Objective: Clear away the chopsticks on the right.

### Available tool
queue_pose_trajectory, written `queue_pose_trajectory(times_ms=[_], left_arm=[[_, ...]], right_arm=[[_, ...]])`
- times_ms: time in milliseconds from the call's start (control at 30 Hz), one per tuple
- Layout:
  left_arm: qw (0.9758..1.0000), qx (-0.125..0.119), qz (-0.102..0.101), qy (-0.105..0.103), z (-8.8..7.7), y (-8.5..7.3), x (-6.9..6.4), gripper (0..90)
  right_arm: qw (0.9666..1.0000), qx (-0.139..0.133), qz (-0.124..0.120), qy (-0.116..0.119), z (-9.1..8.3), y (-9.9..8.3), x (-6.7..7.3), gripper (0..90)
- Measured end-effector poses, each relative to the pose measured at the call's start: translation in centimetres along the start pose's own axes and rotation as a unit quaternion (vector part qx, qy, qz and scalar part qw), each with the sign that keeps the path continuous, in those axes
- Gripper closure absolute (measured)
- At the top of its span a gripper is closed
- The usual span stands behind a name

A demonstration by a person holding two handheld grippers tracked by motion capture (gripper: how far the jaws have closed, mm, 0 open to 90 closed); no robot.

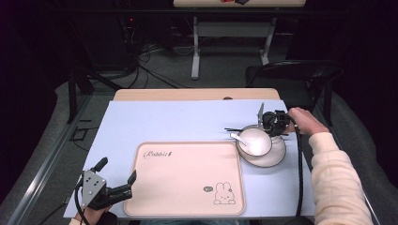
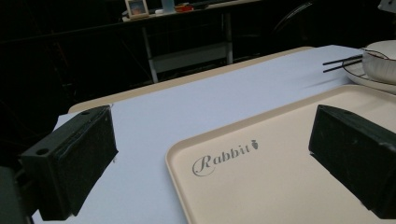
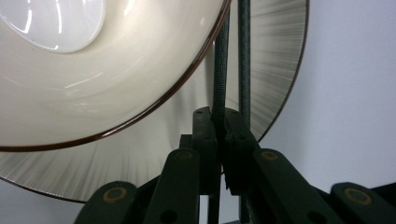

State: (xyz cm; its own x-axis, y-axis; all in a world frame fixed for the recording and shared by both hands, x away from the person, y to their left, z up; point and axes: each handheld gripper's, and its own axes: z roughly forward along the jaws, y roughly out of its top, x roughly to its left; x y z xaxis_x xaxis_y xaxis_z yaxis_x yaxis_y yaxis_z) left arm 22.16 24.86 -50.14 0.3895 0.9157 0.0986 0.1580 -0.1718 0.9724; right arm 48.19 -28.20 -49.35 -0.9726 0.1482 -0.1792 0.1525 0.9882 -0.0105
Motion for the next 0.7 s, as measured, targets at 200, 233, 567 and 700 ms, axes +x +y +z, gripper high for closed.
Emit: queue_pose_trajectory(times_ms=[200,233,567,700], left_arm=[[1.0000,0.000,0.001,-0.001,0.0,0.0,0.0,0.6],[1.0000,0.000,0.001,0.000,0.0,0.0,0.0,0.6],[1.0000,0.001,0.002,-0.001,0.0,0.0,0.0,0.6],[1.0000,0.001,0.002,-0.001,0.0,0.0,0.0,0.5]], right_arm=[[0.9999,-0.001,0.008,-0.013,-1.0,0.1,0.0,85.0],[0.9998,-0.003,0.010,-0.014,-1.1,0.1,-0.1,85.0],[0.9995,-0.009,0.020,-0.023,-2.0,-0.1,-0.2,85.0],[0.9977,0.007,0.044,-0.052,-4.0,-0.6,-0.1,85.0]])
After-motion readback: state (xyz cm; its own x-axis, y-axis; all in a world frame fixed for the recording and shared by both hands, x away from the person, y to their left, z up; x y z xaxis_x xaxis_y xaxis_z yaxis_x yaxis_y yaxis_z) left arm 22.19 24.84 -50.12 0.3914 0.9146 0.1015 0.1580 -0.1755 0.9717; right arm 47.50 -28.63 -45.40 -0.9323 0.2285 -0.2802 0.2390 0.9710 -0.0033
